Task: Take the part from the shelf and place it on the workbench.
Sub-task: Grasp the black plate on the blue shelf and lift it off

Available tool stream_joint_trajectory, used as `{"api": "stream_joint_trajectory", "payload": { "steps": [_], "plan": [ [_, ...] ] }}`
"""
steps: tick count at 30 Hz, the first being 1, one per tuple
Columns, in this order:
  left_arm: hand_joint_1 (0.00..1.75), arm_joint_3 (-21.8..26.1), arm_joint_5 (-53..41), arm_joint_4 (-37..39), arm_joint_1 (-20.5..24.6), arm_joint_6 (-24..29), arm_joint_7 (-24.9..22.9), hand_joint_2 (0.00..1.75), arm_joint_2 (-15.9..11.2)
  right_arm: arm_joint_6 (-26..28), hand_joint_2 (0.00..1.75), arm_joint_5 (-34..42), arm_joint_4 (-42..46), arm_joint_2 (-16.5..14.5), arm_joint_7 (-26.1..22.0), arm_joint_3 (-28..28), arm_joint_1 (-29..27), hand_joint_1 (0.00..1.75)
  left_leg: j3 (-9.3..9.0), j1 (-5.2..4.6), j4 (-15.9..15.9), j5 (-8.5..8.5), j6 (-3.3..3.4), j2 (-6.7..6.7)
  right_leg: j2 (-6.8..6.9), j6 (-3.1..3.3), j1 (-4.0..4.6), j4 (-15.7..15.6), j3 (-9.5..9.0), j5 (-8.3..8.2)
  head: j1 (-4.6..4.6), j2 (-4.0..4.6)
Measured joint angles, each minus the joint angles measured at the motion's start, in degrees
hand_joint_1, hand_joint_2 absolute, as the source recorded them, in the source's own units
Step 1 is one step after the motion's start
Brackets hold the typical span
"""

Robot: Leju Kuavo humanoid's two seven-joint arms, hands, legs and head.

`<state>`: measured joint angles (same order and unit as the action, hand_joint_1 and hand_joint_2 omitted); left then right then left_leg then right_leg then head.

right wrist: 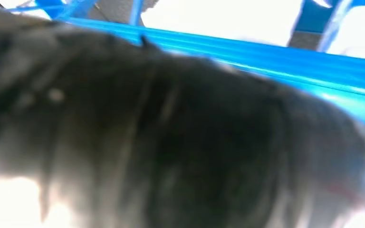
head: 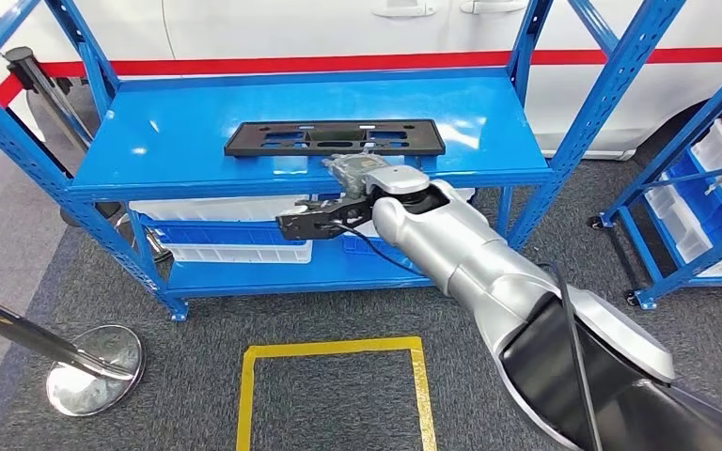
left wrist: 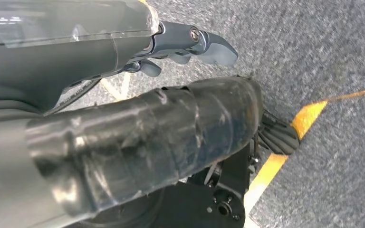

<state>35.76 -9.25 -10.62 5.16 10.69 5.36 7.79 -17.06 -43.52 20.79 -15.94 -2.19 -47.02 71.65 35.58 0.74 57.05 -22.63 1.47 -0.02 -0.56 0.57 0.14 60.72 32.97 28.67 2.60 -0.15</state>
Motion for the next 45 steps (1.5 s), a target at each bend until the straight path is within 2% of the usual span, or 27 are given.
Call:
{"api": "stream_joint_trajectory", "payload": {
  "steps": [1, 3, 4, 5, 6, 8, 9, 10, 12, 15, 17, 19, 20, 21, 22, 23, 24, 25, 26, 29, 30, 33, 35, 39, 41, 43, 45],
  "plan": [
    [0.00, 0.00, -0.05, 0.00, -0.01, 0.02, -0.04, 0.00, 0.09, 0.09, 0.00, 0.07, 0.07, -0.33, 0.03, -0.19, -0.09, 0.00, -0.40, 0.17, -0.25, -0.12, 0.28, 0.03, 0.09, -0.23, -0.06, 2.79, 1.36, 1.30, -0.02, 0.00],
    [0.00, 0.00, -0.10, 0.00, 0.04, 0.04, -0.07, 0.00, 0.15, 0.10, 0.00, 0.36, 0.11, -0.99, 0.08, -0.64, -0.55, 0.00, -0.87, 0.12, -0.27, -0.58, 0.69, 0.00, 0.18, -0.54, -0.28, 10.31, 5.56, 4.07, -0.02, 0.00],
    [0.00, 0.00, -0.10, 0.00, 0.06, 0.03, -0.06, 0.00, 0.15, -0.05, 0.00, 0.68, 0.27, -1.24, 0.27, -1.02, -1.01, 0.00, -1.14, 0.11, -0.21, -0.87, 0.73, -0.09, 0.20, -0.66, -0.41, 13.10, 7.49, 4.50, -0.02, 0.00],
    [0.00, 0.00, -0.10, 0.00, 0.06, 0.02, -0.04, 0.00, 0.15, -0.28, 0.00, 1.14, 0.60, -1.54, 0.58, -1.52, -1.49, 0.00, -1.45, 0.11, -0.12, -1.20, 0.68, -0.18, 0.22, -0.71, -0.52, 13.95, 8.55, 3.77, -0.02, 0.00],
    [0.00, 0.00, -0.10, 0.00, 0.02, 0.00, -0.03, 0.00, 0.15, -0.57, 0.00, 1.78, 1.10, -1.80, 1.01, -2.15, -1.89, 0.00, -1.86, 0.10, 0.00, -1.61, 0.57, -0.28, 0.25, -0.68, -0.61, 12.65, 8.58, 1.91, -0.02, 0.00],
    [0.00, 0.01, -0.10, 0.01, -0.12, -0.04, 0.01, 0.00, 0.18, -0.97, 0.00, 3.53, 2.45, -2.26, 2.09, -3.64, -2.25, 0.00, -2.69, 0.06, 0.29, -2.52, 0.23, -0.33, 0.26, -0.26, -0.57, 5.51, 6.10, -3.07, -0.02, 0.01],
    [0.00, 0.02, -0.09, 0.02, -0.13, -0.08, 0.02, 0.00, 0.21, -1.05, 0.00, 4.55, 3.10, -2.52, 2.60, -4.43, -2.25, 0.00, -2.95, -0.05, 0.50, -2.93, -0.03, -0.33, 0.26, 0.01, -0.44, 2.04, 4.60, -4.53, -0.01, 0.01],
    [0.00, 0.02, -0.09, 0.03, -0.10, -0.10, 0.03, 0.00, 0.24, -1.07, 0.00, 5.50, 3.71, -2.77, 3.06, -5.23, -2.23, 0.00, -3.05, -0.12, 0.63, -3.24, -0.30, -0.32, 0.25, 0.24, -0.29, -0.14, 3.61, -5.09, 0.00, 0.01],
    [0.00, 0.02, -0.09, 0.04, 0.03, -0.17, 0.07, 0.00, 0.28, -1.07, 0.00, 6.75, 4.60, -3.13, 3.57, -6.49, -2.22, 0.00, -3.12, -0.14, 0.63, -3.55, -0.92, -0.34, 0.25, 0.61, 0.04, -1.47, 2.88, -4.55, -0.01, 0.01],
    [0.00, 0.02, -0.19, 0.03, -0.05, -0.18, 0.12, 0.00, 0.21, -0.99, 0.00, 7.29, 5.52, -3.50, 3.92, -7.42, -2.11, 0.00, -2.74, 0.04, 2.06, -4.69, -1.92, -0.24, 0.29, 1.36, -0.47, -2.37, 1.91, -4.36, 0.02, 0.00],
    [0.00, 0.02, -0.25, 0.03, -0.12, -0.20, 0.13, 0.00, 0.18, -0.98, 0.00, 7.33, 5.85, -3.85, 4.01, -7.68, -2.03, 0.00, 0.24, 0.21, 8.04, -7.15, -2.61, -0.21, 0.35, 1.79, -0.70, -2.72, 1.16, -4.03, 0.05, 0.00],
    [0.00, 0.02, -0.26, 0.03, -0.12, -0.22, 0.13, 0.00, 0.17, -0.98, 0.00, 7.34, 5.98, -4.08, 4.01, -8.08, -2.17, 0.00, 4.76, 0.42, 15.32, -9.17, -3.12, -0.20, 0.37, 1.95, -0.68, -2.68, 0.66, -3.50, 0.06, 0.00],
    [0.00, 0.02, -0.27, 0.03, -0.13, -0.22, 0.13, 0.00, 0.17, -0.96, 0.00, 7.36, 5.99, -4.11, 4.01, -8.32, -2.28, 0.00, 6.16, 0.52, 16.89, -8.82, -3.27, -0.19, 0.37, 1.94, -0.67, -2.64, 0.33, -3.19, 0.05, 0.00],
    [0.00, 0.02, -0.28, 0.03, -0.16, -0.22, 0.13, 0.00, 0.16, -0.94, 0.00, 7.37, 5.99, -4.12, 4.01, -8.51, -2.35, 0.00, 6.50, 0.60, 16.27, -7.35, -3.35, -0.17, 0.34, 1.89, -0.70, -2.56, -0.07, -2.84, 0.06, 0.00],
    [0.00, 0.02, -0.30, 0.03, -0.18, -0.22, 0.13, 0.00, 0.14, -0.91, 0.00, 7.39, 5.99, -4.13, 4.00, -8.61, -2.37, 0.00, 5.72, 0.68, 13.51, -4.95, -3.38, -0.16, 0.30, 1.79, -0.75, -2.45, -0.55, -2.42, 0.05, 0.01],
    [0.00, 0.02, -0.32, 0.02, -0.19, -0.22, 0.13, 0.00, 0.11, -0.88, 0.00, 7.42, 5.99, -4.15, 3.99, -8.62, -2.35, 0.00, 4.26, 0.75, 9.45, -2.37, -3.37, -0.11, 0.27, 1.60, -0.81, -2.33, -1.05, -1.93, 0.05, 0.01],
    [0.00, 0.02, -0.35, 0.03, -0.18, -0.24, 0.12, 0.00, 0.10, -0.85, 0.00, 7.45, 5.97, -4.18, 3.96, -8.65, -2.27, 0.00, 2.66, 0.63, 5.80, -0.64, -3.30, -0.09, 0.23, 1.32, -0.77, -2.19, -1.41, -1.46, 0.07, 0.01],
    [0.00, 0.02, -0.39, 0.03, -0.08, -0.26, 0.11, 0.00, 0.11, -0.82, 0.00, 7.48, 5.96, -4.22, 3.91, -8.70, -2.18, 0.00, 1.40, 0.51, 3.02, 0.14, -3.02, -0.08, 0.19, 1.02, -0.69, -2.05, -1.59, -1.10, 0.07, 0.01],
    [0.00, 0.02, -0.46, 0.04, 0.03, -0.29, 0.08, 0.00, 0.15, -0.78, 0.00, 7.50, 5.93, -4.25, 3.81, -8.82, -2.11, 0.00, 0.74, 0.37, 1.62, 0.11, -2.68, -0.09, 0.18, 0.73, -0.58, -2.01, -1.64, -0.85, 0.07, 0.00],
    [0.00, 0.02, -0.74, 0.04, 0.17, -0.29, -0.13, 0.00, 0.33, -0.59, 0.00, 7.99, 5.87, -4.30, 3.33, -9.44, -2.00, 0.00, 0.29, 0.41, 1.17, -0.78, -1.42, -0.17, 0.26, 0.01, -0.41, -2.02, -1.74, -0.31, 0.03, 0.00],
    [0.00, 0.02, -0.82, 0.04, 0.07, -0.25, -0.24, 0.00, 0.39, -0.48, 0.00, 8.31, 5.85, -4.32, 3.19, -9.57, -1.96, 0.00, 0.01, 0.49, 1.07, -0.97, -1.00, -0.15, 0.29, -0.24, -0.43, -1.05, -1.41, 0.33, 0.03, 0.00],
    [0.00, 0.03, -0.89, 0.04, -0.14, -0.08, -0.51, 0.00, 0.46, -0.16, 0.00, 9.02, 5.72, -4.30, 3.02, -10.01, -1.89, 0.00, -0.71, 0.46, 0.86, -1.51, 0.01, -0.07, 0.33, -0.65, -0.50, 7.13, 2.81, 3.83, 0.02, 0.00],
    [0.00, 0.02, -0.89, 0.04, -0.13, -0.05, -0.55, 0.00, 0.45, -0.12, 0.00, 9.14, 5.66, -4.27, 3.02, -10.27, -1.92, 0.00, -0.79, 0.40, 0.87, -1.63, 0.19, -0.06, 0.33, -0.69, -0.51, 10.21, 4.59, 4.96, 0.02, 0.00],
    [0.00, 0.03, -0.89, 0.04, -0.13, -0.05, -0.55, 0.00, 0.45, -0.12, 0.00, 9.15, 5.65, -4.27, 3.02, -10.31, -1.93, 0.00, -0.80, 0.39, 0.87, -1.64, 0.21, -0.06, 0.33, -0.69, -0.51, 10.50, 4.77, 5.04, 0.02, 0.00],
    [0.00, 0.04, -0.89, 0.04, -0.20, -0.04, -0.57, 0.00, 0.45, -0.12, 0.00, 9.25, 5.49, -4.19, 3.03, -10.96, -2.29, 0.00, -1.19, 0.24, 0.96, -2.07, 0.34, -0.18, 0.33, -0.57, -0.50, 13.30, 7.39, 4.46, 0.02, 0.00],
    [0.00, 0.04, -0.89, 0.07, -0.37, -0.02, -0.61, 0.00, 0.59, -0.09, 0.00, 9.36, 5.29, -4.10, 3.04, -12.05, -2.59, 0.00, -2.44, -0.12, 1.11, -3.26, 0.22, -0.35, 0.35, 0.55, -0.07, 8.02, 6.93, -0.75, 0.04, 0.00],
    [0.00, 0.05, -0.88, 0.11, -0.48, 0.03, -0.67, 0.00, 0.72, -0.06, 0.00, 9.52, 5.26, -4.11, 3.06, -13.09, -2.51, 0.00, -3.30, -0.24, 1.49, -4.70, -0.75, -0.23, 0.36, 1.75, 0.02, -1.36, 2.89, -4.92, 0.11, 0.00]
  ]
}}
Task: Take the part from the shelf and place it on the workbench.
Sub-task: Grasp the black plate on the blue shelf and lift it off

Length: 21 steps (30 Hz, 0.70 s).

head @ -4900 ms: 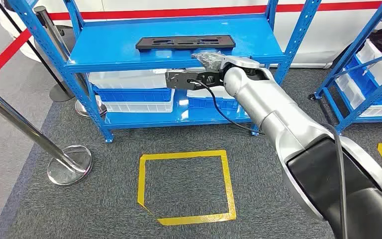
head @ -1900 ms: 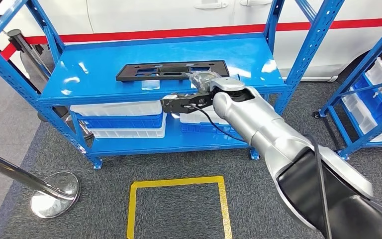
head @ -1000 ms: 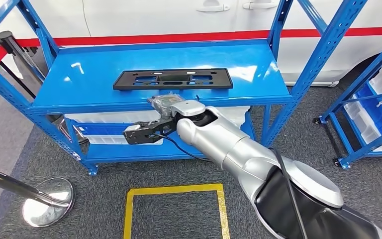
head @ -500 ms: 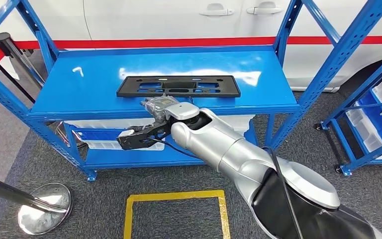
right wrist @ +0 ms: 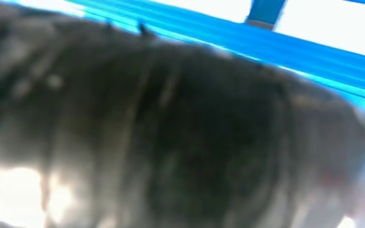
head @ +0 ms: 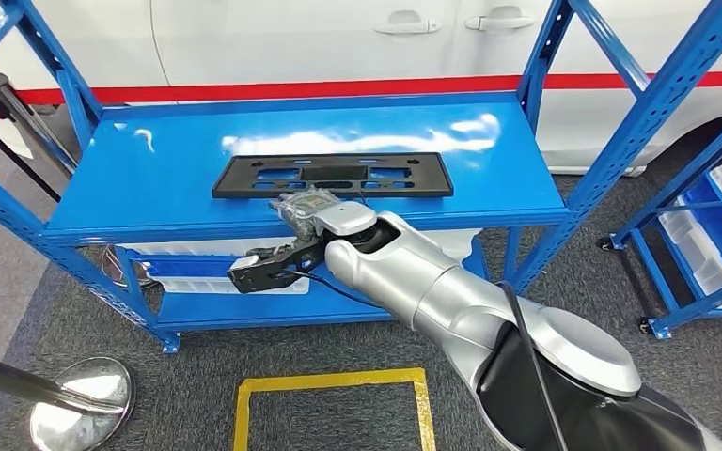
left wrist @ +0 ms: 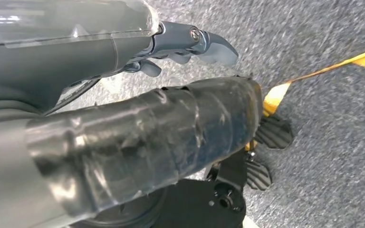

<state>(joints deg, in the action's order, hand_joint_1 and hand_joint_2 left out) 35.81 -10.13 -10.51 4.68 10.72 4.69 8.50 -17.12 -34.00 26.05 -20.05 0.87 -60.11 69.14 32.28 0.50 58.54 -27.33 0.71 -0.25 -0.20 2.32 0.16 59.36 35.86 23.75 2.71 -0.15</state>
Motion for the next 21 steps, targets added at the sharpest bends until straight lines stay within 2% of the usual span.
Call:
{"api": "stream_joint_trajectory", "payload": {
  "steps": [2, 4, 5, 6, 7, 9, 10, 11, 13, 15, 16, 17, 19, 20, 21],
  "plan": [
    [0.00, 0.01, 0.02, 0.02, -0.02, 0.03, -0.06, 0.00, -0.02, -0.06, 0.00, 0.34, 0.02, -0.04, 0.07, -0.81, 0.17, 0.00, 1.74, 0.17, 3.65, -2.00, -1.04, 0.17, 0.03, 0.37, -0.35, -1.67, -1.46, 0.57, 0.10, 0.00],
    [0.00, 0.01, 0.02, 0.02, -0.04, 0.02, -0.07, 0.00, -0.02, -0.19, 0.00, 0.71, 0.02, -0.09, 0.15, -1.35, 0.15, 0.00, 6.03, 0.44, 11.02, -4.43, -1.60, 0.17, 0.09, 0.56, -0.36, -1.73, -2.03, 1.08, 0.13, 0.00],
    [0.00, 0.01, 0.03, 0.02, -0.07, 0.01, -0.08, 0.00, -0.02, -0.23, 0.00, 0.85, 0.01, -0.12, 0.17, -1.61, 0.01, 0.00, 8.05, 0.61, 13.89, -4.83, -1.86, 0.18, 0.09, 0.56, -0.36, -1.68, -2.33, 1.40, 0.13, 0.00],
    [0.00, 0.01, 0.03, 0.02, -0.12, 0.01, -0.08, 0.00, -0.03, -0.26, 0.00, 0.98, 0.01, -0.11, 0.22, -1.87, -0.15, 0.00, 9.24, 0.76, 14.94, -4.14, -2.06, 0.19, 0.07, 0.53, -0.39, -1.58, -2.70, 1.79, 0.11, 0.00],
    [0.00, 0.01, 0.03, 0.02, -0.19, 0.02, -0.08, 0.00, -0.07, -0.25, 0.00, 1.13, 0.01, -0.12, 0.25, -2.11, -0.24, 0.00, 9.29, 0.88, 13.71, -2.28, -2.21, 0.19, 0.01, 0.43, -0.45, -1.42, -3.12, 2.22, 0.12, 0.00],
    [0.00, 0.01, 0.03, 0.02, -0.32, 0.02, -0.08, 0.00, -0.20, -0.23, 0.00, 1.43, 0.02, -0.14, 0.29, -2.51, -0.27, 0.00, 6.99, 1.04, 6.88, 2.59, -2.35, 0.24, -0.11, -0.02, -0.63, -0.98, -4.06, 3.34, 0.10, 0.00],
    [0.00, 0.01, 0.03, 0.04, -0.35, 0.02, -0.07, 0.00, -0.25, -0.21, 0.00, 1.55, 0.00, -0.15, 0.31, -2.62, -0.22, 0.00, 5.60, 0.93, 3.70, 4.01, -2.32, 0.24, -0.16, -0.34, -0.61, -0.75, -4.36, 3.85, 0.12, 0.01],
    [0.00, 0.01, 0.03, 0.05, -0.31, 0.01, -0.05, 0.00, -0.27, -0.18, 0.00, 1.65, -0.02, -0.16, 0.32, -2.69, -0.18, 0.00, 4.59, 0.80, 1.55, 4.47, -2.08, 0.25, -0.17, -0.68, -0.56, -0.58, -4.49, 4.24, 0.13, 0.01],
    [0.00, 0.01, 0.04, 0.09, -0.19, -0.02, -0.01, 0.00, -0.27, -0.08, 0.00, 1.79, -0.13, -0.16, 0.33, -2.84, -0.14, 0.00, 3.97, 0.50, 0.45, 3.79, -1.37, 0.16, -0.12, -1.23, -0.38, -0.57, -4.53, 4.59, 0.14, 0.01],
    [0.00, 0.02, 0.08, 0.09, -0.21, -0.02, -0.04, 0.00, -0.27, 0.20, 0.00, 1.92, -0.28, -0.16, 0.22, -3.04, -0.04, 0.00, 3.61, 0.73, 0.08, 3.46, -0.61, 0.13, -0.03, -1.75, -0.33, -0.38, -4.58, 5.10, 0.12, 0.00],
    [0.00, 0.04, 0.09, 0.09, -0.29, 0.05, -0.15, 0.00, -0.28, 0.51, 0.00, 1.96, -0.53, -0.13, 0.10, -3.14, 0.13, 0.00, 3.29, 0.83, -0.11, 3.30, -0.21, 0.15, 0.01, -1.96, -0.35, 0.84, -4.08, 5.79, 0.10, 0.00],
    [0.00, 0.08, 0.08, 0.09, -0.36, 0.13, -0.32, 0.00, -0.30, 0.89, 0.00, 2.00, -0.91, -0.01, -0.06, -3.18, 0.32, 0.00, 2.93, 0.91, -0.29, 3.13, 0.17, 0.18, 0.03, -2.15, -0.38, 3.32, -2.83, 6.91, 0.08, 0.00],
    [0.00, 0.15, 0.01, 0.09, -0.42, 0.38, -0.79, 0.00, -0.40, 1.49, 0.00, 2.04, -1.96, 0.45, -0.47, -3.21, 0.50, 0.00, 2.44, 0.74, -0.33, 2.63, 0.80, 0.17, 0.06, -2.30, -0.47, 11.10, 1.65, 9.53, 0.05, 0.00],
    [0.00, 0.19, -0.03, 0.09, -0.42, 0.49, -0.96, 0.00, -0.46, 1.61, 0.00, 2.04, -2.48, 0.76, -0.69, -3.23, 0.45, 0.00, 2.21, 0.66, -0.31, 2.38, 0.97, 0.08, 0.05, -2.32, -0.48, 14.53, 4.01, 10.19, 0.04, 0.00],
    [0.00, 0.22, -0.06, 0.09, -0.44, 0.57, -1.08, 0.00, -0.51, 1.66, 0.00, 2.04, -2.94, 1.10, -0.88, -3.25, 0.35, 0.00, 1.90, 0.59, -0.29, 2.10, 1.05, -0.04, 0.06, -2.26, -0.48, 16.25, 5.63, 9.76, 0.04, 0.00]
  ]
}}
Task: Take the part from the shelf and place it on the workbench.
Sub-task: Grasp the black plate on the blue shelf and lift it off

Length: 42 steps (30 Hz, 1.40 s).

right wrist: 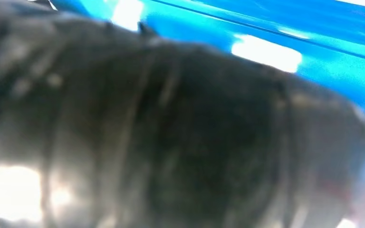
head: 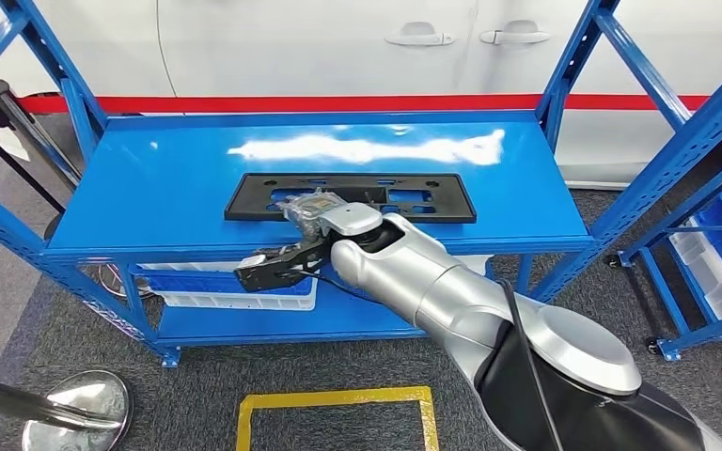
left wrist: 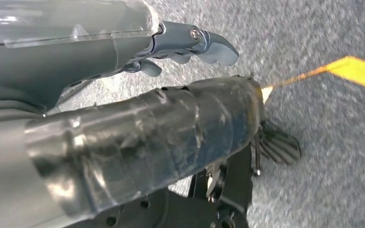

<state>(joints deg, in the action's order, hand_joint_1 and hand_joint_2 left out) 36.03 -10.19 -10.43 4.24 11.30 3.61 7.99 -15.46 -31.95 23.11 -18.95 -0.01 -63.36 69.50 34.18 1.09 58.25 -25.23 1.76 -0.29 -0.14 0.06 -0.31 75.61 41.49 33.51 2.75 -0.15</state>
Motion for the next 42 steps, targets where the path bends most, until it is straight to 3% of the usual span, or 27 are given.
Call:
{"api": "stream_joint_trajectory", "payload": {
  "steps": [1, 2, 4, 5, 7, 9, 11, 12, 14, 15, 16, 18, 20, 21, 24, 26, 29, 30, 31, 32, 34, 35, 37, 40, 42],
  "plan": [
    [0.00, 0.03, -0.04, 0.00, -0.05, 0.05, -0.05, 0.00, -0.04, 0.05, 0.00, -0.01, -0.44, 0.38, -0.15, -0.03, -0.07, 0.00, -0.43, -0.09, 0.03, -0.33, 0.03, -0.12, 0.00, 0.18, 0.04, -0.57, 0.56, -1.69, 0.00, 0.00],
    [0.00, 0.07, -0.08, 0.00, -0.12, 0.05, -0.05, 0.00, -0.06, 0.12, 0.00, -0.01, -0.77, 0.67, -0.28, -0.06, -0.09, 0.00, -1.00, -0.22, 0.06, -0.72, 0.01, -0.21, -0.01, 0.52, 0.14, -3.41, -0.02, -4.42, -0.01, 0.00],
    [0.00, 0.12, -0.14, 0.02, -0.21, 0.04, -0.05, 0.00, -0.02, 0.28, 0.00, -0.02, -1.29, 1.18, -0.49, -0.10, -0.07, 0.00, -2.00, -0.50, 0.08, -1.55, -0.17, -0.21, 0.01, 1.51, 0.51, -10.91, -2.62, -9.30, 0.04, 0.01],
    [0.00, 0.14, -0.15, 0.03, -0.19, 0.04, -0.05, 0.00, 0.00, 0.34, 0.00, -0.02, -1.48, 1.32, -0.57, -0.11, -0.03, 0.00, -2.23, -0.57, 0.06, -1.84, -0.38, -0.17, 0.03, 1.90, 0.72, -13.62, -3.82, -10.22, 0.04, 0.01],
    [0.00, 0.14, -0.15, 0.07, -0.01, 0.03, -0.02, 0.00, 0.02, 0.40, 0.00, -0.04, -1.77, 1.51, -0.59, -0.15, 0.04, 0.00, -2.28, -0.54, -0.09, -2.10, -0.91, -0.05, 0.05, 2.21, 1.04, -15.50, -4.83, -9.73, 0.07, 0.01],
    [0.00, 0.16, -0.10, 0.04, 0.16, 0.02, 0.11, 0.00, -0.14, 0.45, 0.00, -0.06, -1.96, 1.78, -0.48, -0.19, 0.10, 0.00, -2.63, -0.53, -0.36, -2.39, -1.47, 0.12, -0.06, 2.25, 0.70, -16.69, -5.60, -9.36, 0.04, 0.00],
    [0.00, 0.19, -0.02, 0.01, 0.14, -0.02, 0.32, 0.00, -0.34, 0.57, 0.00, -0.07, -2.16, 2.38, -0.29, -0.20, 0.37, 0.00, -1.95, -0.52, 1.80, -3.63, -1.99, 0.19, -0.05, 2.43, 0.13, -17.72, -6.79, -9.26, 0.12, 0.00],
    [0.00, 0.21, 0.02, 0.00, 0.06, -0.07, 0.40, 0.00, -0.40, 0.61, 0.00, -0.08, -2.27, 2.80, -0.24, -0.21, 0.51, 0.00, -0.53, -0.34, 4.52, -4.76, -2.22, 0.18, 0.03, 2.56, 0.04, -17.95, -7.28, -9.16, 0.16, 0.00],
    [0.00, 0.34, 0.09, 0.00, 0.02, -0.27, 0.37, 0.00, -0.43, 0.65, 0.00, -0.05, -2.59, 4.19, -0.42, -0.21, 0.66, 0.00, 4.14, -0.05, 12.03, -6.92, -2.76, 0.18, 0.16, 2.74, 0.06, -17.97, -7.78, -8.77, 0.21, 0.00],
    [0.00, 0.44, 0.13, 0.00, -0.01, -0.34, 0.27, 0.00, -0.46, 0.67, 0.00, 0.02, -2.77, 5.03, -0.58, -0.21, 0.62, 0.00, 6.04, 0.09, 14.41, -6.96, -2.99, 0.20, 0.20, 2.74, 0.09, -17.88, -7.98, -8.50, 0.22, 0.00],
    [0.00, 0.56, 0.15, 0.00, -0.08, -0.41, 0.19, 0.00, -0.54, 0.69, 0.00, 0.11, -2.95, 5.91, -0.80, -0.20, 0.58, 0.00, 7.04, 0.22, 14.84, -5.88, -3.19, 0.21, 0.19, 2.68, 0.08, -17.72, -8.21, -8.17, 0.21, 0.00],
    [0.00, 0.79, 0.16, 0.00, -0.32, -0.42, 0.13, 0.00, -0.76, 0.73, 0.00, 0.36, -3.23, 7.22, -1.18, -0.20, 0.62, 0.00, 5.51, 0.46, 9.03, -1.08, -3.36, 0.26, 0.02, 2.39, -0.04, -17.11, -8.71, -7.32, 0.21, 0.00],
    [0.00, 0.99, 0.20, 0.00, -0.45, -0.54, 0.23, 0.00, -0.99, 0.73, 0.00, 0.63, -3.44, 8.07, -1.53, -0.20, 0.72, 0.00, 2.98, 0.39, 2.75, 1.76, -3.21, 0.24, -0.26, 1.84, 0.00, -16.43, -8.79, -6.52, 0.22, 0.01],
    [0.00, 1.07, 0.27, 0.00, -0.40, -0.66, 0.33, 0.00, -1.08, 0.75, 0.00, 0.76, -3.51, 8.40, -1.68, -0.19, 0.74, 0.00, 2.37, 0.26, 1.27, 1.95, -2.99, 0.20, -0.35, 1.55, 0.06, -16.20, -8.65, -6.33, 0.22, 0.01],
    [0.00, 1.26, 0.54, 0.00, -0.10, -1.10, 0.94, 0.00, -1.37, 0.82, 0.00, 1.05, -3.58, 8.93, -2.00, -0.09, 0.63, 0.00, 2.11, 0.13, 0.74, 1.50, -2.04, 0.05, -0.36, 0.86, 0.17, -16.17, -8.40, -6.09, 0.23, 0.00],
    [0.00, 1.45, 0.64, 0.00, -0.06, -1.37, 1.34, 0.00, -1.50, 0.81, 0.00, 1.32, -3.59, 9.14, -2.12, 0.19, 0.64, 0.00, 1.57, 0.39, 0.16, 1.53, -1.31, 0.12, -0.26, 0.41, 0.14, -14.37, -7.76, -4.77, 0.20, 0.01],
    [0.00, 1.64, 0.68, 0.00, -0.01, -1.59, 1.68, 0.00, -1.75, 0.61, 0.00, 1.87, -3.62, 9.54, -2.29, 0.74, 0.38, 0.00, 1.17, 0.41, -0.12, 1.38, -0.54, 0.19, -0.17, -0.06, -0.09, -4.47, -2.70, -0.53, 0.14, 0.00],
    [0.00, 1.72, 0.67, 0.00, 0.02, -1.60, 1.72, 0.00, -1.82, 0.51, 0.00, 1.96, -3.64, 9.65, -2.34, 0.86, 0.12, 0.00, 1.15, 0.39, -0.07, 1.31, -0.48, 0.16, -0.17, -0.19, -0.19, -1.54, -0.92, 0.14, 0.14, 0.00],
    [0.00, 1.80, 0.65, 0.00, 0.02, -1.61, 1.74, 0.00, -1.86, 0.41, 0.00, 1.98, -3.66, 9.75, -2.44, 0.93, -0.16, 0.00, 1.09, 0.39, 0.00, 1.19, -0.46, 0.12, -0.16, -0.28, -0.31, -0.42, 0.06, -0.28, 0.14, 0.00],
    [0.00, 1.88, 0.62, 0.00, 0.02, -1.61, 1.74, 0.00, -1.89, 0.33, 0.00, 1.97, -3.67, 9.84, -2.57, 0.99, -0.36, 0.00, 0.98, 0.41, 0.11, 1.05, -0.52, 0.09, -0.14, -0.31, -0.45, -1.49, -0.03, -1.79, 0.14, 0.00],
    [0.00, 1.97, 0.52, 0.00, -0.02, -1.60, 1.72, 0.00, -1.90, 0.21, 0.00, 1.93, -3.68, 9.96, -2.94, 1.11, -0.51, 0.00, 0.68, 0.45, 0.38, 0.64, -0.87, 0.04, -0.06, -0.26, -0.66, -8.49, -2.80, -6.13, 0.14, 0.00],
    [0.00, 1.99, 0.45, 0.00, -0.01, -1.58, 1.69, 0.00, -1.90, 0.08, 0.00, 1.92, -3.68, 10.02, -3.20, 1.16, -0.51, 0.00, 0.65, 0.37, 0.61, 0.44, -1.14, 0.02, -0.06, -0.20, -0.60, -11.96, -4.34, -7.45, 0.14, 0.00],
    [0.00, 2.02, 0.26, 0.00, 0.03, -1.54, 1.55, 0.00, -1.92, -0.29, 0.00, 2.02, -3.66, 10.14, -3.78, 1.26, -0.68, 0.00, 0.74, 0.21, 0.70, 0.32, -1.71, -0.01, -0.11, -0.03, -0.37, -15.11, -5.78, -7.88, 0.17, 0.01],
    [0.00, 2.04, 0.16, 0.00, 0.02, -1.51, 1.26, 0.00, -1.98, -0.84, 0.00, 2.22, -3.66, 10.33, -4.62, 1.51, -0.96, 0.00, 0.73, 0.29, 0.68, 0.18, -2.58, 0.02, -0.17, 0.84, -0.29, -15.59, -5.96, -8.06, 0.17, 0.01],
    [0.00, 2.06, 0.16, 0.00, -0.05, -1.51, 1.18, 0.00, -2.00, -1.21, 0.00, 2.44, -3.65, 10.39, -5.25, 1.73, -0.95, 0.00, 2.14, 0.34, 4.01, -1.97, -3.01, 0.10, -0.15, 1.55, -0.47, -16.06, -6.25, -8.29, 0.20, 0.01]
  ]
}}
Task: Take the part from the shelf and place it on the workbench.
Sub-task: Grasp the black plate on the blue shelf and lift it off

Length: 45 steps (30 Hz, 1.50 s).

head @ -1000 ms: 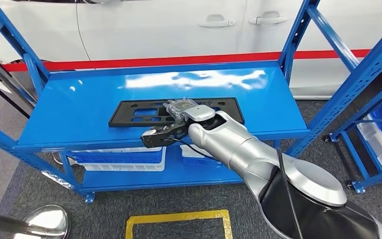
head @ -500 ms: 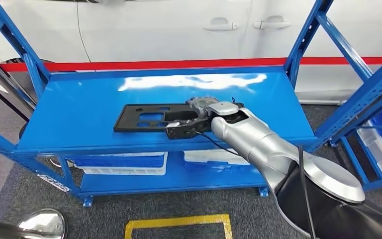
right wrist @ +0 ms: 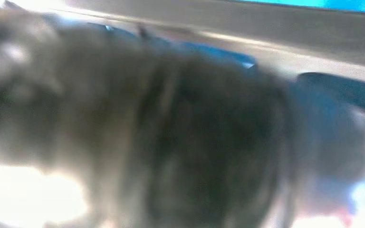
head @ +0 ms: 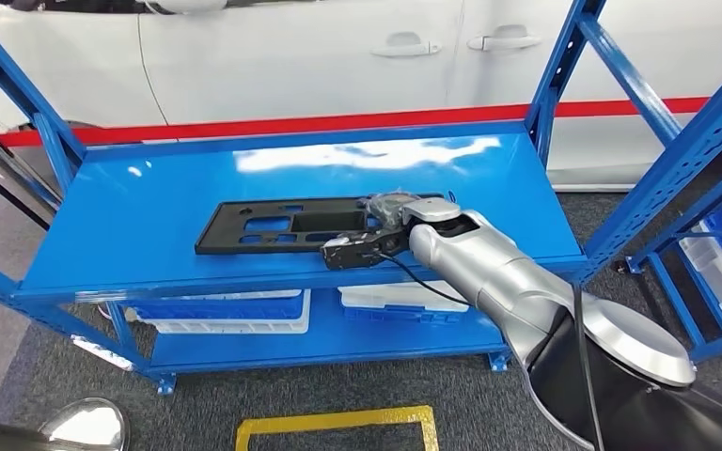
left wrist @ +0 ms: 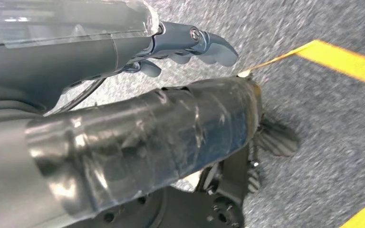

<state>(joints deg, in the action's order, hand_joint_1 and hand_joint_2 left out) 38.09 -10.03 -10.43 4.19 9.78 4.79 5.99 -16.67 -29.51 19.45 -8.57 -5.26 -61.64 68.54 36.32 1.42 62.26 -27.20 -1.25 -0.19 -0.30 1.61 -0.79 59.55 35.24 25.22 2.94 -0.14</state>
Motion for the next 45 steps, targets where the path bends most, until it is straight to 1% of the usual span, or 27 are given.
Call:
{"api": "stream_joint_trajectory", "payload": {
  "steps": [2, 3, 4, 5, 6, 8, 10, 13, 14, 16, 18, 19, 20, 21, 23, 24, 25, 28, 30, 33, 34, 35, 36, 38, 40, 42, 45],
  "plan": [
    [0.00, 0.03, -0.02, 0.00, 0.01, 0.01, -0.02, 0.00, -0.03, -0.32, 0.00, 0.24, -0.01, 0.00, -0.34, 0.15, -0.20, 0.00, 3.42, 0.01, 7.16, -3.37, -0.21, 0.03, 0.04, 0.35, 0.16, -0.09, -0.08, 0.02, 0.01, -0.01],
    [0.00, 0.08, -0.03, 0.00, 0.03, 0.04, -0.03, 0.00, -0.07, -0.43, 0.00, 0.33, -0.01, 0.00, -0.38, 0.21, -0.42, 0.00, 5.10, -0.01, 10.51, -4.46, -0.24, 0.03, 0.05, 0.43, 0.33, -0.06, -0.09, 0.06, 0.01, -0.01],
    [0.00, 0.16, -0.05, 0.00, 0.02, 0.08, -0.04, 0.00, -0.11, -0.46, 0.00, 0.37, -0.02, 0.00, -0.41, 0.26, -0.63, 0.00, 5.99, -0.05, 12.17, -4.53, -0.16, 0.03, 0.05, 0.51, 0.49, -0.03, -0.11, 0.11, 0.01, -0.01],
    [0.00, 0.25, -0.07, 0.00, -0.01, 0.11, -0.07, 0.00, -0.14, -0.46, 0.00, 0.42, -0.02, -0.01, -0.41, 0.30, -0.78, 0.00, 5.84, -0.12, 11.65, -3.57, 0.04, 0.03, 0.03, 0.57, 0.65, 0.02, -0.16, 0.16, 0.01, -0.01],
    [0.00, 0.32, -0.09, 0.00, -0.05, 0.15, -0.09, 0.00, -0.17, -0.47, 0.00, 0.46, -0.01, -0.01, -0.44, 0.34, -0.85, 0.00, 4.70, -0.21, 9.14, -1.78, 0.38, 0.03, -0.01, 0.62, 0.80, 0.06, -0.24, 0.21, 0.01, -0.01],
    [0.00, 0.40, -0.10, 0.00, -0.06, 0.17, -0.09, 0.00, -0.35, -0.53, 0.00, 0.52, 0.01, -0.04, -0.58, 0.43, -0.79, 0.00, 0.94, -0.59, 1.22, 1.65, 1.34, 0.05, -0.07, 0.62, 1.08, 0.12, -0.36, 0.33, 0.00, -0.01],
    [0.00, 0.43, -0.13, 0.00, 0.06, 0.18, -0.03, 0.00, -0.55, -0.65, 0.00, 0.56, 0.07, -0.07, -0.75, 0.49, -0.82, 0.00, -1.10, -0.98, -3.10, 2.56, 1.99, 0.04, -0.03, 0.34, 1.21, 0.13, -0.25, 0.36, -0.01, -0.01],
    [0.00, 0.45, -0.24, 0.00, 0.16, 0.13, 0.21, 0.00, -0.56, -0.71, 1.31, 0.48, 0.28, -0.26, -0.83, 0.50, -1.00, 0.00, -1.57, -0.94, -4.11, 2.74, 2.42, 0.03, 0.00, -0.45, 1.21, 0.11, -0.24, 0.45, -0.02, 0.00],
    [0.00, 0.46, -0.29, 0.00, 0.15, 0.08, 0.32, 0.00, -0.54, -0.69, 1.75, 0.42, 0.34, -0.32, -0.84, 0.49, -1.00, 0.00, -1.83, -0.76, -4.53, 2.95, 2.65, 0.11, 0.01, -0.74, 1.22, 0.81, 0.01, 1.06, -0.03, -0.01],
    [0.00, 0.46, -0.40, 0.00, 0.13, -0.03, 0.54, 0.00, -0.50, -0.64, 1.75, 0.37, 0.39, -0.34, -0.84, 0.48, -1.13, 0.00, -2.23, -0.48, -5.13, 3.23, 3.03, 0.25, 0.00, -1.31, 1.01, 5.44, 2.06, 3.86, -0.07, -0.01],
    [0.00, 0.47, -0.56, 0.00, 0.16, -0.10, 0.79, 0.00, -0.50, -0.60, 1.75, 0.41, 0.39, -0.27, -0.84, 0.48, -1.67, 0.00, -2.22, -0.46, -5.14, 3.18, 3.20, 0.25, 0.02, -1.81, 0.60, 12.82, 5.64, 7.11, -0.07, -0.01],
    [0.00, 0.48, -0.64, 0.00, 0.16, -0.12, 0.87, 0.00, -0.50, -0.58, 1.75, 0.42, 0.39, -0.22, -0.85, 0.48, -2.03, 0.00, -2.23, -0.45, -5.10, 3.12, 3.22, 0.23, 0.04, -2.02, 0.38, 15.22, 6.89, 7.67, -0.06, -0.01],
    [0.00, 0.48, -0.68, 0.00, 0.15, -0.12, 0.93, 0.00, -0.50, -0.56, 1.31, 0.42, 0.39, -0.16, -0.86, 0.48, -2.31, 0.00, -2.25, -0.43, -5.01, 3.05, 3.16, 0.19, 0.07, -2.18, 0.17, 15.47, 7.16, 7.02, -0.06, -0.01],
    [0.00, 0.49, -0.70, 0.00, 0.14, -0.12, 0.94, 0.00, -0.49, -0.54, 0.87, 0.42, 0.40, -0.13, -0.86, 0.48, -2.44, 0.00, -2.26, -0.39, -4.84, 2.92, 3.02, 0.16, 0.12, -2.27, -0.01, 13.28, 6.22, 5.27, -0.06, -0.01],
    [0.00, 0.51, -0.70, 0.00, 0.14, -0.14, 0.94, 0.00, -0.45, -0.46, 0.00, 0.42, 0.44, -0.07, -0.87, 0.49, -2.46, 0.00, -2.21, -0.40, -4.24, 2.45, 2.54, 0.11, 0.23, -2.23, -0.14, 5.67, 2.64, 1.50, -0.07, -0.01],
    [0.00, 0.52, -0.73, 0.00, 0.16, -0.15, 0.95, 0.00, -0.43, -0.39, 0.00, 0.42, 0.46, -0.05, -0.87, 0.49, -2.44, 0.00, -2.09, -0.47, -3.91, 2.22, 2.26, 0.10, 0.22, -2.04, -0.06, 2.72, 1.20, 0.56, -0.05, -0.01],
    [0.00, 0.52, -0.78, 0.00, 0.18, -0.17, 0.98, 0.00, -0.42, -0.30, 0.44, 0.42, 0.48, -0.04, -0.89, 0.49, -2.49, 0.00, -1.98, -0.54, -3.71, 2.10, 1.97, 0.10, 0.19, -1.81, 0.06, 1.14, 0.45, 0.35, -0.04, -0.01],
    [0.00, 0.53, -1.07, 0.00, 0.22, -0.22, 1.04, 0.00, -0.33, 0.07, 1.75, 0.42, 0.59, 0.18, -0.98, 0.49, -2.72, 0.00, -1.85, -0.50, -3.73, 2.06, 1.12, 0.13, 0.12, -0.87, 0.23, 0.44, 0.19, 0.43, -0.03, -0.01],
    [0.00, 0.53, -1.28, 0.00, 0.19, -0.22, 1.02, 0.00, -0.18, 0.31, 1.75, 0.40, 0.69, 0.40, -1.16, 0.50, -2.76, 0.00, -1.06, -0.35, -1.78, 0.60, 0.61, 0.18, 0.18, -0.16, 0.03, -0.01, -0.11, 0.22, -0.02, -0.01],
    [0.00, 0.53, -1.43, 0.00, 0.18, -0.16, 0.90, 0.00, -0.08, 0.57, 1.75, 0.34, 0.72, 0.80, -1.50, 0.49, -3.17, 0.00, 3.85, -0.26, 8.85, -4.25, 0.15, 0.19, 0.27, 0.29, 0.08, -0.17, -0.28, 0.22, -0.02, -0.01],
    [0.00, 0.53, -1.48, 0.00, 0.15, -0.13, 0.80, 0.00, -0.06, 0.67, 1.75, 0.33, 0.72, 0.97, -1.61, 0.48, -3.39, 0.00, 5.41, -0.26, 11.89, -5.00, 0.12, 0.19, 0.26, 0.32, 0.14, -0.15, -0.31, 0.24, -0.02, -0.01],
    [0.00, 0.53, -1.56, 0.00, 0.11, -0.11, 0.68, 0.00, -0.02, 0.78, 1.75, 0.32, 0.73, 1.17, -1.71, 0.48, -3.56, 0.00, 6.15, -0.26, 13.08, -4.74, 0.16, 0.19, 0.22, 0.35, 0.18, -0.13, -0.35, 0.27, -0.02, -0.01],
    [0.00, 0.53, -1.68, 0.00, 0.07, -0.08, 0.56, 0.00, 0.03, 0.90, 1.75, 0.27, 0.74, 1.39, -1.83, 0.48, -3.66, 0.00, 5.66, -0.27, 11.72, -3.32, 0.31, 0.19, 0.17, 0.36, 0.20, -0.10, -0.45, 0.32, -0.02, -0.01],
    [0.00, 0.53, -1.88, 0.00, 0.06, -0.05, 0.39, 0.00, 0.11, 1.04, 1.75, 0.06, 0.78, 1.79, -1.99, 0.48, -3.69, 0.00, 2.32, -0.31, 4.19, 0.68, 0.82, 0.19, 0.12, 0.27, 0.21, -0.05, -0.71, 0.48, -0.02, -0.01],
    [0.00, 0.53, -1.98, 0.00, 0.14, -0.06, 0.32, 0.00, 0.17, 1.14, 1.75, -0.29, 0.78, 2.26, -2.10, 0.45, -3.70, 0.79, -0.70, -0.56, -2.19, 2.62, 1.26, 0.16, 0.13, -0.12, 0.42, 0.03, -0.70, 0.65, -0.03, -0.01],
    [0.00, 0.52, -2.02, 0.00, 0.18, -0.09, 0.30, 0.00, 0.36, 1.27, 1.75, -0.52, 0.80, 2.82, -2.17, 0.43, -3.71, 1.64, -1.53, -0.73, -3.89, 2.62, 1.38, 0.10, 0.17, -0.34, 0.68, 0.00, -0.62, 0.71, -0.06, -0.01],
    [0.00, 0.52, -2.03, 0.00, 0.09, -0.12, 0.19, 0.00, 0.84, 1.73, 1.75, -0.67, 0.89, 3.59, -2.20, 0.41, -3.79, 1.73, -1.67, -0.70, -4.16, 2.80, 1.24, 0.08, 0.18, 0.90, 0.78, -0.11, -0.76, 0.66, -0.09, -0.01]
  ]
}}
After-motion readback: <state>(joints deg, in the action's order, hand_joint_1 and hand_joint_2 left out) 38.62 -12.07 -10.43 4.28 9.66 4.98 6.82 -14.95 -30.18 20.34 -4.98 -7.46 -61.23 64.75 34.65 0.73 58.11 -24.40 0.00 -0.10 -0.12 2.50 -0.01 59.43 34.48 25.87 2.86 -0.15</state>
